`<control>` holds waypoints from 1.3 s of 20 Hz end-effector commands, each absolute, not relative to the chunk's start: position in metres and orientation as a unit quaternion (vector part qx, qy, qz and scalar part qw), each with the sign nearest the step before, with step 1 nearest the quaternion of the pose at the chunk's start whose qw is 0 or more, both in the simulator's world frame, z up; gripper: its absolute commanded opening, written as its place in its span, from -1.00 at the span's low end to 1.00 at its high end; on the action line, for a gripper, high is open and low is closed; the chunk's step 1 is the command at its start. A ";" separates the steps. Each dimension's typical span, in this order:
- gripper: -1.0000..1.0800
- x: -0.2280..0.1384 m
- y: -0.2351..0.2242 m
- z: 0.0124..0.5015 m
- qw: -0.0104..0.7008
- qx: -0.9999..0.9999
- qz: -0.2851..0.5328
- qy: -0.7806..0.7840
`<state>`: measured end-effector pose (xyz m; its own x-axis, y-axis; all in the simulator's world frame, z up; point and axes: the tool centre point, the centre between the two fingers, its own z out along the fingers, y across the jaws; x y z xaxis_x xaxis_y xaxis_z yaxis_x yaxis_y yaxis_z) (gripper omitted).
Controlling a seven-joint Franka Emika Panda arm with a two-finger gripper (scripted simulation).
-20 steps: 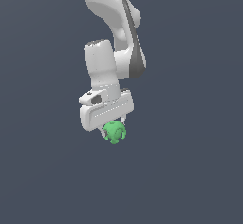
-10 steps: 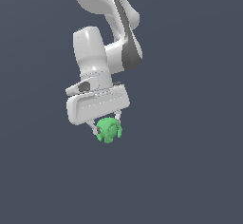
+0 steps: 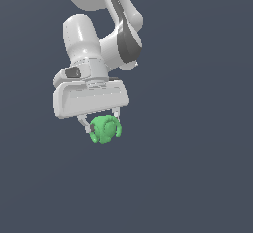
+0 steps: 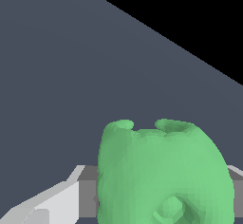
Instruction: Pick up the object and move it to a goal position.
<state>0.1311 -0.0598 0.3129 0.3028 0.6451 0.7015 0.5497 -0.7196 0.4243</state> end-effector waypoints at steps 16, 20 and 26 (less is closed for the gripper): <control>-1.00 0.130 -0.091 0.408 0.059 0.718 0.580 0.379; -1.00 0.129 -0.094 0.418 0.058 0.705 0.595 0.381; -1.00 0.128 -0.096 0.424 0.057 0.698 0.603 0.382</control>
